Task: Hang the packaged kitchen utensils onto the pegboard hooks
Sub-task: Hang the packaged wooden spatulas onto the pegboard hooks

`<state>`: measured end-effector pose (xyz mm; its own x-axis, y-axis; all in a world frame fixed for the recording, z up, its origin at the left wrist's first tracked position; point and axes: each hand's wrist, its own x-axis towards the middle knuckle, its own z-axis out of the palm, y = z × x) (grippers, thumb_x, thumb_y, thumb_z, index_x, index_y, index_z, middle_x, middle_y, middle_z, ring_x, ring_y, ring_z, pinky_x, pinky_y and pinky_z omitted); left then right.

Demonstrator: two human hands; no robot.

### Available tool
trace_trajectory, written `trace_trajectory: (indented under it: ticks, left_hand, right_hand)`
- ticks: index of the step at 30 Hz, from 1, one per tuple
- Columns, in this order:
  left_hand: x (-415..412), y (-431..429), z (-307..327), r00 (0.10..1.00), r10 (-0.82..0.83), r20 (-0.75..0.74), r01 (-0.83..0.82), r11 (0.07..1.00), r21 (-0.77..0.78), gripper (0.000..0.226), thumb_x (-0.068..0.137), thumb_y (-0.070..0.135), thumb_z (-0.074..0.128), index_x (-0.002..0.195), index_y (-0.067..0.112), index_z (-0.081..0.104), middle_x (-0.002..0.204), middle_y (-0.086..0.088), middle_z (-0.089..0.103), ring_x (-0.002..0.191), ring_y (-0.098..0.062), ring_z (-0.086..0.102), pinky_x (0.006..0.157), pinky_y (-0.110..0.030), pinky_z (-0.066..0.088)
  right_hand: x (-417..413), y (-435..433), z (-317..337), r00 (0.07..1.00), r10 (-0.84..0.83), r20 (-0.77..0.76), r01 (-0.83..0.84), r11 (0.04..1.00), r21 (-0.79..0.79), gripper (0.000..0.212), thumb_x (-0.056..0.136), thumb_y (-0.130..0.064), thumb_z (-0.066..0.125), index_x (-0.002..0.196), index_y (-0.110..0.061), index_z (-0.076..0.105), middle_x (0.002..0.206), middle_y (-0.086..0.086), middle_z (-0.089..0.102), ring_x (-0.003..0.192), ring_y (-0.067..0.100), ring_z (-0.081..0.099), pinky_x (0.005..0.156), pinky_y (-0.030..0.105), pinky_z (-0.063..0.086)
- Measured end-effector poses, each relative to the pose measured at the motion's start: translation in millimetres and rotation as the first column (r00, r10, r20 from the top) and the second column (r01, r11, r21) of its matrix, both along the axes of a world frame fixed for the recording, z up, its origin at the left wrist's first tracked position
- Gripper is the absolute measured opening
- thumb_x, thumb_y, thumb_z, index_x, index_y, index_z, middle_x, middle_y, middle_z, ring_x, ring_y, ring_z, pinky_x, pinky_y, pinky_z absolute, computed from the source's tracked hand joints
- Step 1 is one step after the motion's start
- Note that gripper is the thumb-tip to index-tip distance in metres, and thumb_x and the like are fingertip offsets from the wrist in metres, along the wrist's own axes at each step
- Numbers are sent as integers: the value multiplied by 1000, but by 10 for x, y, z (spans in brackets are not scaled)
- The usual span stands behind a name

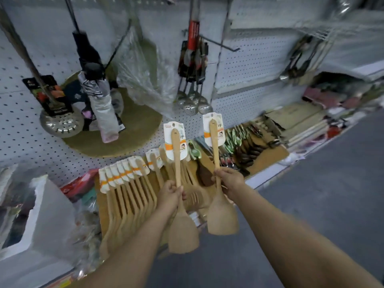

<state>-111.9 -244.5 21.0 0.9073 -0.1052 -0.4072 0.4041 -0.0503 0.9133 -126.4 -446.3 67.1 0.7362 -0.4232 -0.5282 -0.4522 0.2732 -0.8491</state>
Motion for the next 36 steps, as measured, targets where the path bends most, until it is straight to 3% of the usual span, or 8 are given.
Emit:
trace_trajectory:
  ticks: [3,7,11,15,21,26,29,36]
  left_hand:
    - [-9,-717,169,996,-87,36,89,995,-47,11,99,1,52,97,12,51,89,-14,71,67,-19,69,65,-32,56]
    - [11,-1784,374,984,-145,108,155,984,-92,10,99,-1,51,109,2,52,82,-13,68,64,-19,64,57,-25,56]
    - [41,-2975,679,961,-187,204,210,973,-94,17,100,-1,49,115,5,54,78,-9,65,64,-15,57,58,-21,52]
    - [29,-4138,1089,953,-178,244,222,961,-166,21,101,0,49,114,16,53,77,-8,65,61,-13,54,53,-19,47]
    - [167,-5513,1502,933,-186,307,249,952,-179,15,103,17,51,110,9,61,69,-5,64,43,-1,53,45,-17,42]
    - [513,-6458,1620,919,-222,326,291,940,-177,20,102,24,54,114,12,64,74,-8,68,57,-16,55,52,-27,45]
    - [770,-7023,1663,918,-197,344,280,937,-209,16,100,22,56,116,19,60,76,-7,69,59,-15,58,54,-27,47]
    - [1689,-8537,1742,907,-178,382,292,920,-263,16,100,22,57,112,11,62,84,-7,72,66,-12,64,56,-21,50]
  right_hand:
    - [-155,-630,152,992,-93,86,96,995,-29,9,96,-11,68,103,-7,71,76,10,67,66,18,63,54,26,50]
    - [-315,-1653,268,959,-219,179,217,976,31,12,94,-6,68,105,-11,71,76,8,70,67,20,63,65,34,55]
    - [-475,-2796,472,937,-285,201,281,958,48,9,96,-7,66,101,-13,68,74,8,66,63,18,59,53,29,49]
    - [-619,-3935,776,930,-308,200,309,951,27,6,96,-11,67,101,-11,68,81,7,66,69,17,62,53,28,48]
    - [-583,-5271,1162,903,-356,242,369,929,-12,11,97,-13,67,103,-4,69,83,12,65,67,19,61,42,23,46]
    - [-307,-6157,1206,862,-394,318,417,909,-4,17,96,-16,68,112,-8,68,81,8,67,65,18,62,48,28,51]
    - [-58,-6708,1225,831,-415,371,442,897,13,17,96,-17,67,113,-14,69,84,8,69,67,20,63,57,32,53]
    - [769,-8119,1443,836,-407,367,435,900,9,19,94,-19,71,111,-11,71,85,6,69,65,19,63,56,31,49]
